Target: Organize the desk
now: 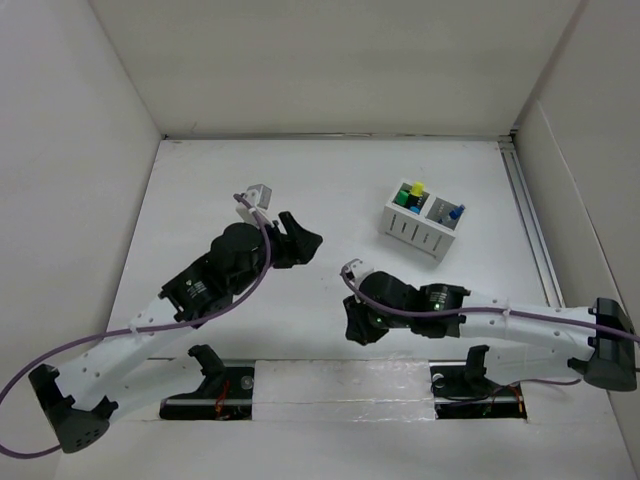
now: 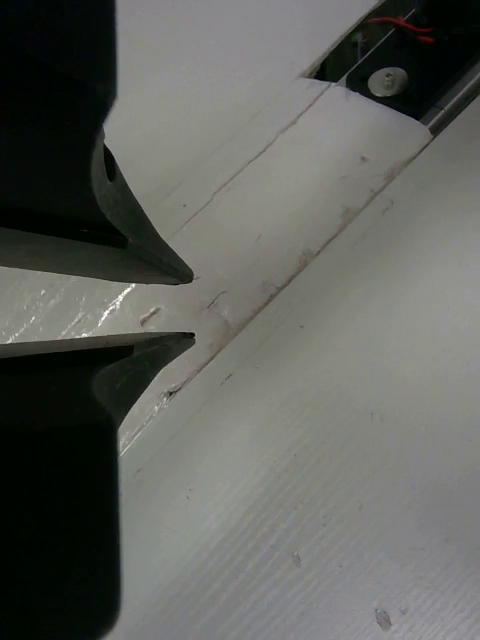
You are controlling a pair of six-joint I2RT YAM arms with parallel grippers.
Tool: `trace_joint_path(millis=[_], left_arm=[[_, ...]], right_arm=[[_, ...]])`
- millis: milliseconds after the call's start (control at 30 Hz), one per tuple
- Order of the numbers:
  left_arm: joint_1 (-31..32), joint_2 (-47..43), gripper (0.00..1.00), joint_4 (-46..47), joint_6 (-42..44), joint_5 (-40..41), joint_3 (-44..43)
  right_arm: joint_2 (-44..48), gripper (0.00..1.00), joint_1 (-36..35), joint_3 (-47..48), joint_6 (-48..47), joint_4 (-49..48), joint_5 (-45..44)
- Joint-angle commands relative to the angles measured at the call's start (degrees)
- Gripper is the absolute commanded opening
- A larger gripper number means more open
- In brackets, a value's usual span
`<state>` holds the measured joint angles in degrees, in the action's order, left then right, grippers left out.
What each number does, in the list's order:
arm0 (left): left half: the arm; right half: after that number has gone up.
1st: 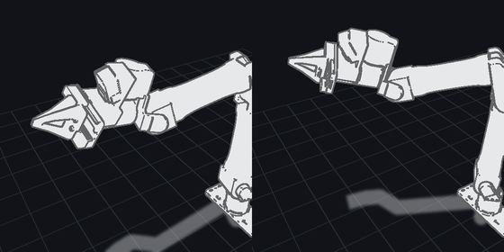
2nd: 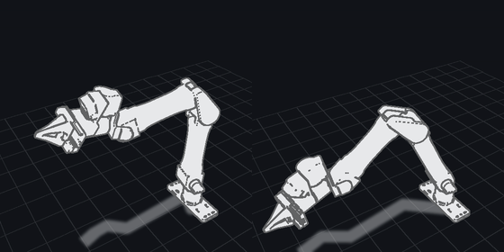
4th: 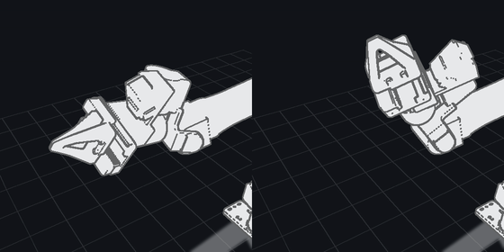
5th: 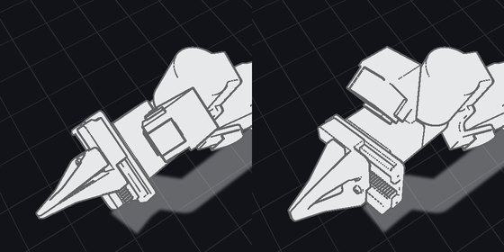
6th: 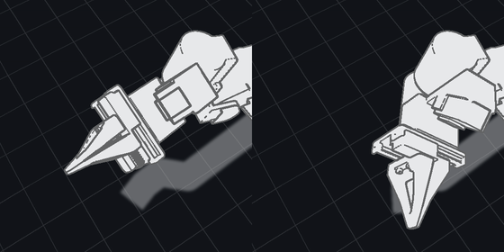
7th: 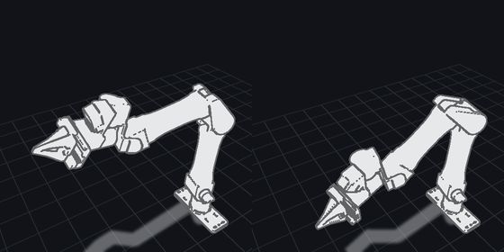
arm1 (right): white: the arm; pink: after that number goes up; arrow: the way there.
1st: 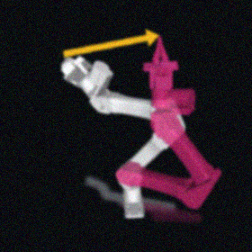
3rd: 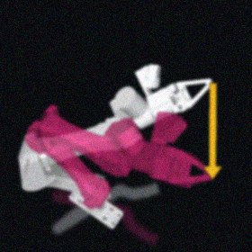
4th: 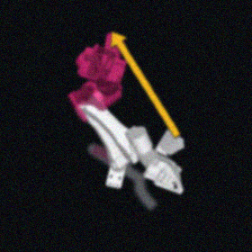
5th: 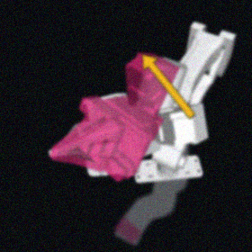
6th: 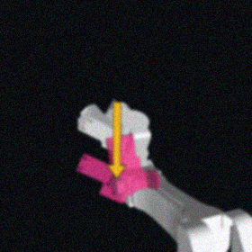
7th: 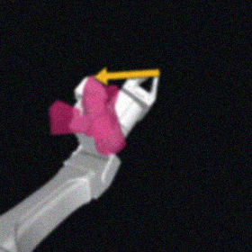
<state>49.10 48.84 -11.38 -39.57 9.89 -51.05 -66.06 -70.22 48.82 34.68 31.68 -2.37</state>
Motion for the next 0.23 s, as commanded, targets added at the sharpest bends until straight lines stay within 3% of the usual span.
trace_joint_path(millis=[0, 200], left_arm=[[-0.06, -2.52, 0.55, -3.12, -3.49, 4.52, -3.18], [-0.06, -3.58, 0.56, -4.45, -3.67, 6.63, -4.85]], right_arm=[[3.04, 0.33, -0.54, -2.93, -2.86, -7.94, -0.18], [5.85, 0.6, -0.54, -3.2, -3.74, -5.4, -0.7]])
